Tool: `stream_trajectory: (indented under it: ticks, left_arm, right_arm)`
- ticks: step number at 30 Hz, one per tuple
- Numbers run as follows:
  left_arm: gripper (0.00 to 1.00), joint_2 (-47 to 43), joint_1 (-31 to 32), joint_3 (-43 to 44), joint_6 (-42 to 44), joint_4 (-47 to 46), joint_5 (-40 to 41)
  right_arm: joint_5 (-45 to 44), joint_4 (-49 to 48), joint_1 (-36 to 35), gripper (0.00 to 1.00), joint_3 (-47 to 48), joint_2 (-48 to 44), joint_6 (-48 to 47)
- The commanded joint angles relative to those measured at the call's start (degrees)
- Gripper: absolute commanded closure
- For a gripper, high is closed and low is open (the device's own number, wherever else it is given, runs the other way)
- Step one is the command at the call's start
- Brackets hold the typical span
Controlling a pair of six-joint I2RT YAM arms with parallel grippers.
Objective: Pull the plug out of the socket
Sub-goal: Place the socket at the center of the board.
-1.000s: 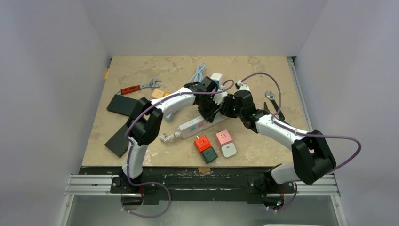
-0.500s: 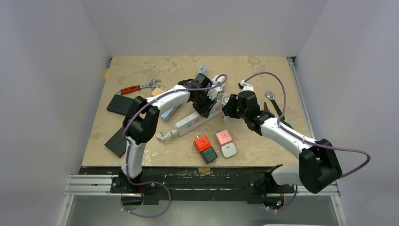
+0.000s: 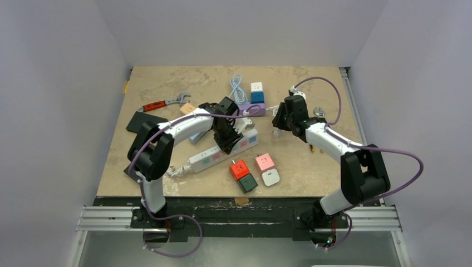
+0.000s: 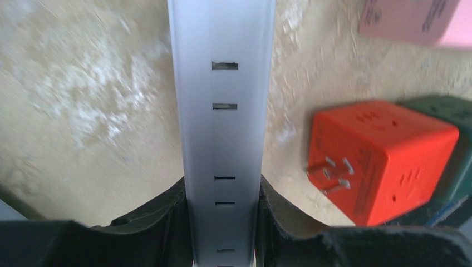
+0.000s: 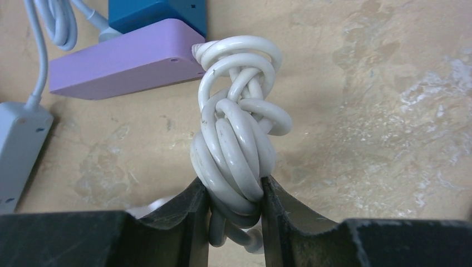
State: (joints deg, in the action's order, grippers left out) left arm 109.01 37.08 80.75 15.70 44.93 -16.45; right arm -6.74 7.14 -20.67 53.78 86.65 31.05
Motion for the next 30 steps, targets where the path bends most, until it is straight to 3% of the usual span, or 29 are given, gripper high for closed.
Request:
stream_trajectory:
  ticks: [1, 9, 15, 17, 19, 21, 26, 30]
  left_arm:
    - [1.00, -7.0, -0.7, -2.7, 2.4, 5.9, -1.8]
    - [1.00, -15.4, -6.5, -4.8, 5.0, 10.4, -1.9]
    - [1.00, -19.2, -12.4, -2.6, 5.9, 15.8, -5.6]
    - [1.00, -19.9, -15.2, -1.4, 5.9, 16.8, -4.8]
    - [1.00, -19.7, -19.0, -0.7, 5.6, 17.4, -3.1]
    - [1.00, -18.8, -23.5, -0.7, 4.6, 17.3, -1.8]
    - [1.00, -16.8, -36.4, 0.1, 1.9, 14.7, -3.4]
    - [1.00, -15.9, -41.8, 1.6, -3.1, 11.4, -3.5]
  right_arm:
    - [-6.5, 1.9, 2.2, 1.00, 3.3, -0.9, 0.4]
    - [-10.6, 5.9, 8.9, 1.00, 4.2, -0.6, 2.6]
    - [-11.3, 7.7, 9.4, 1.00, 3.8, 2.2, 3.4]
    - [-12.0, 7.9, 9.3, 0.89, 3.3, 2.8, 3.6]
    - [-12.7, 8.0, 9.3, 0.65, 2.8, 2.9, 4.0]
    - [-13.8, 8.2, 9.4, 0.50, 2.6, 2.1, 4.3]
    - [-15.4, 8.4, 9.3, 0.37, 3.2, -0.1, 4.5]
    - [-14.9, 9.1, 9.3, 0.26, 3.5, -1.0, 5.2]
